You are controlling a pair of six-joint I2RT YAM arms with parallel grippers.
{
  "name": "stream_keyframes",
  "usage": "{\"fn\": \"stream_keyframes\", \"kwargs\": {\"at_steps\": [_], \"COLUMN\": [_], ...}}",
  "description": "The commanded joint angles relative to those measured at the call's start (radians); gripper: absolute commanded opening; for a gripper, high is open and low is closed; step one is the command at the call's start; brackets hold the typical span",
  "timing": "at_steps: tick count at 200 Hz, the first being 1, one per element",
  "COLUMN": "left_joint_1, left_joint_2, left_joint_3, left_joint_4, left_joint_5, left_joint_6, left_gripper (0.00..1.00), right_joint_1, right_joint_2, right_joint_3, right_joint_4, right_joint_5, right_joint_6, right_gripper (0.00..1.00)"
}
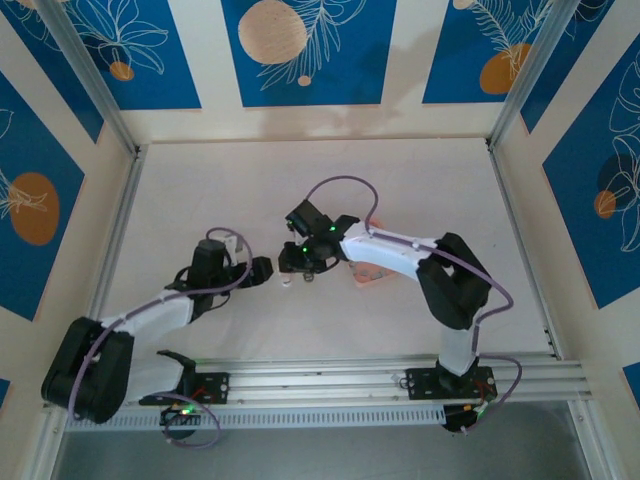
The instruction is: Load the staples into the stapler
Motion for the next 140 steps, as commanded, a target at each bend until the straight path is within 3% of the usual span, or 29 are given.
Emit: {"fn": "stream_keyframes", "kwargs": {"at_steps": [1, 44, 86, 140], "left_joint_1": [-0.003, -0.017, -0.060, -0.155], "left_joint_2": [0.105, 0.346, 0.549, 0.549], "left_joint_3": [0.129, 0.330, 0.507, 0.514], "left_joint_4": [0.078, 0.113, 0.090, 0.087], "left_joint_5": [0.103, 0.231, 0.424, 0.533], "left_joint_6": [0.057, 0.109, 0.124, 0.193], "left_gripper": [0.83, 0.82, 0.82, 0.81], "right_joint_1": [-0.023, -0.102, -0.169, -0.206], "right_joint_2": [-0.105, -0.273, -0.422, -0.500], "right_joint_3": [-0.041, -0.201, -0.342, -0.418], "right_joint_4": [0.004, 0.007, 0.001, -0.006], "right_joint_5": [0.029, 0.064, 0.088, 0.103], "right_joint_6": [-0.027, -0.013, 0.017, 0.036], "right_gripper": [0.32, 0.33, 0.34, 0.34]}}
